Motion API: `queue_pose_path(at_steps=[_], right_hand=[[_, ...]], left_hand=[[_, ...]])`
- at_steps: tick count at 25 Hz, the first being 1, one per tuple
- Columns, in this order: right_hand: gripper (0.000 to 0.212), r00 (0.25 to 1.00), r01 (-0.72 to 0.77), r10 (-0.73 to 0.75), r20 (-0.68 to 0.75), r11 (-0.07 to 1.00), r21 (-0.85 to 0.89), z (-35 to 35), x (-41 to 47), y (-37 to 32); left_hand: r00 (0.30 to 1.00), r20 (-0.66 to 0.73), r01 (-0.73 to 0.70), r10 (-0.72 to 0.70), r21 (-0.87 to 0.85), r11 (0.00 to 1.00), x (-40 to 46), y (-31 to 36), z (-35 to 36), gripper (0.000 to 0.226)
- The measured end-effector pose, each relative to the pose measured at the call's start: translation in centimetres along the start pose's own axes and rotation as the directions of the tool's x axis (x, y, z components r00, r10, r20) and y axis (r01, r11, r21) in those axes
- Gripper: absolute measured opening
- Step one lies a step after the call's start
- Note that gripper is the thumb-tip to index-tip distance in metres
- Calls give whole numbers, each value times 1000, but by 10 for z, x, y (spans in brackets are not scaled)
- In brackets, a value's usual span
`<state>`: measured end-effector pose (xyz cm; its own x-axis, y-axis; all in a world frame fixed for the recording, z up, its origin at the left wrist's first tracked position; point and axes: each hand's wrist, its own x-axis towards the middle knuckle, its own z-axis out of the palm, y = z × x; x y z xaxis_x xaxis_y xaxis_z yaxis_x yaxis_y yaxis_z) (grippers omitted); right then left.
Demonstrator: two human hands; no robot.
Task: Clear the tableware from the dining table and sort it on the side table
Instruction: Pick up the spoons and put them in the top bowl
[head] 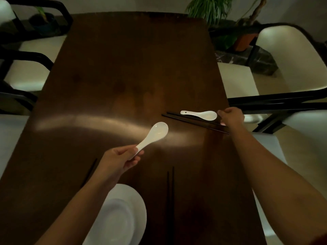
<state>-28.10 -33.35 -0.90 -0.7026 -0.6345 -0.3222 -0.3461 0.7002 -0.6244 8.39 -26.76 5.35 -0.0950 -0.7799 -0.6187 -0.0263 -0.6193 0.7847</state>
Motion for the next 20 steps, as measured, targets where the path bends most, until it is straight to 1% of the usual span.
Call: queue_pose_path(at_steps=[2,4,6,7,8,9,10,11,12,13,14,16,17,18,20], right_hand=[[30,1000,16,-14,22,998,-65,9,22,-5],[23,997,-25,33,75,994,-111,17,31,-6],[22,991,-9,33,133,984,-179,25,33,-1],[22,991,12,12,133,983,-183,27,30,0],[24,995,26,-10,102,988,-155,26,25,-2],[25,998,26,-23,66,998,-55,22,19,-6],[26,997,26,-34,66,993,119,15,11,-14],[25,990,18,-61,124,947,322,8,-1,-27],[21,969,-6,-114,220,877,480,0,-16,-42],[14,931,-34,-175,321,832,553,-6,-36,-57],[6,877,-45,-240,416,822,568,-9,-60,-70],[13,772,25,-343,536,858,512,-7,-113,-87],[13,745,85,-370,555,878,471,-5,-137,-92],[10,736,147,-393,551,888,436,-2,-157,-96],[12,740,229,-428,519,886,404,-1,-180,-100]], left_hand=[[1000,-15,-3,3,-1,1000,10,2,5,17],[1000,-22,-2,2,-10,1000,13,3,9,16],[1000,-30,0,0,-19,1000,14,3,10,16],[999,-35,3,-4,-22,1000,14,3,10,16],[999,-40,7,-8,-25,1000,13,2,9,16],[999,-43,9,-10,-28,1000,12,2,8,15],[999,-43,9,-10,-28,1000,11,2,6,15],[999,-43,5,-6,-22,1000,9,3,4,16],[999,-40,1,-1,-15,1000,7,4,2,15],[999,-35,-6,5,-12,1000,4,5,0,15],[1000,-28,-14,13,-12,1000,1,7,-1,15],[1000,-2,-30,30,-15,999,-10,12,-5,17],[999,12,-37,38,-19,999,-15,14,-7,17],[999,20,-42,42,-28,999,-21,15,-9,17],[999,20,-38,39,-51,998,-32,17,-17,13]])
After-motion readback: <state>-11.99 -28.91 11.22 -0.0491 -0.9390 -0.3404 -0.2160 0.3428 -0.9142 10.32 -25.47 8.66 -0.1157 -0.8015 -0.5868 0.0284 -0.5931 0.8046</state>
